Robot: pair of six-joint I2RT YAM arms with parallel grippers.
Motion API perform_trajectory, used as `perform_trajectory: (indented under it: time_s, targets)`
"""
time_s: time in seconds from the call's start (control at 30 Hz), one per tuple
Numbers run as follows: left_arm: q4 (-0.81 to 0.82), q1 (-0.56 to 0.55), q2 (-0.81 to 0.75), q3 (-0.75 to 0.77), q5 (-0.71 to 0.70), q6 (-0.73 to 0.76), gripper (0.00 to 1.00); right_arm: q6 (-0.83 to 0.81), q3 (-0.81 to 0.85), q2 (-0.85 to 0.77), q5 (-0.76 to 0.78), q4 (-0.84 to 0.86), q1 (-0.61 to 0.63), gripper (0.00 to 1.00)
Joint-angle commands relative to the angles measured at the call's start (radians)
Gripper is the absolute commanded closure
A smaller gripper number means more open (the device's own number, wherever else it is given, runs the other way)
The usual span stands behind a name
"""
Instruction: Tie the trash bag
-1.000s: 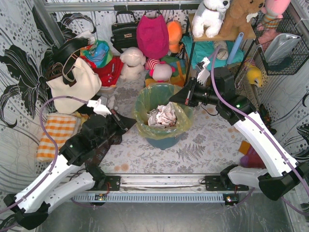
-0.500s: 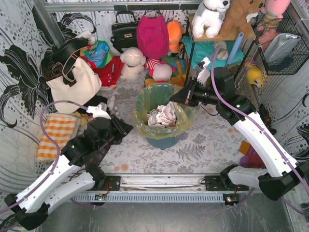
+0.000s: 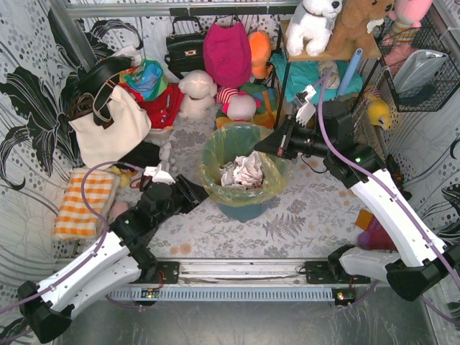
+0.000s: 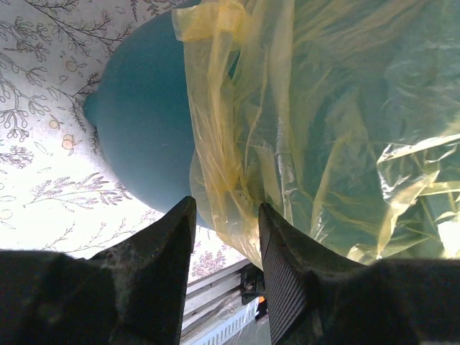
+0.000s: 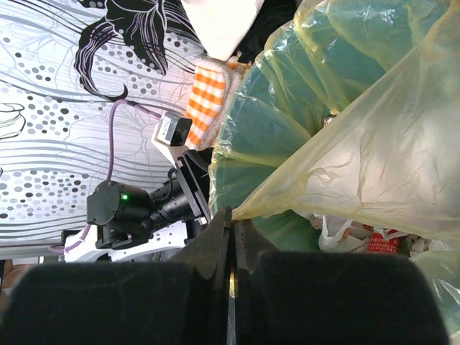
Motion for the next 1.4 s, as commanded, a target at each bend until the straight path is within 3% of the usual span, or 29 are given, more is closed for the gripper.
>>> perform_trajectory:
  time_s: [0.0,0.17,0.23,0.77,0.9,1.2,1.37]
  targets:
    - [0.119,-0.004,-0.005,-0.027,0.004,-0.021,0.51,0.013,0.001,-0.026,0.011,0.004,-0.004,1.0]
    - [0.175,-0.004,-0.039,-0.081,-0.018,-0.049,0.49,0.014,-0.001,-0.029,0.011,0.007,-0.003,1.0]
    - [0.223,-0.004,-0.054,-0.123,-0.023,-0.075,0.56,0.014,-0.001,-0.029,0.011,0.006,-0.004,1.0]
    - [0.774,-0.005,-0.145,-0.434,-0.004,-0.22,0.55,0.014,-0.015,-0.04,0.011,0.004,-0.003,1.0]
    - [0.877,-0.005,-0.125,-0.479,0.005,-0.233,0.63,0.013,-0.017,-0.047,0.015,0.0,-0.004,1.0]
    - [0.868,-0.005,-0.13,-0.461,0.007,-0.22,0.98,0.011,-0.022,-0.056,0.022,-0.006,-0.004,1.0]
    - [0.669,-0.006,-0.193,-0.331,0.014,-0.113,1.0,0.014,-0.028,-0.052,0.017,0.006,-0.003,1.0]
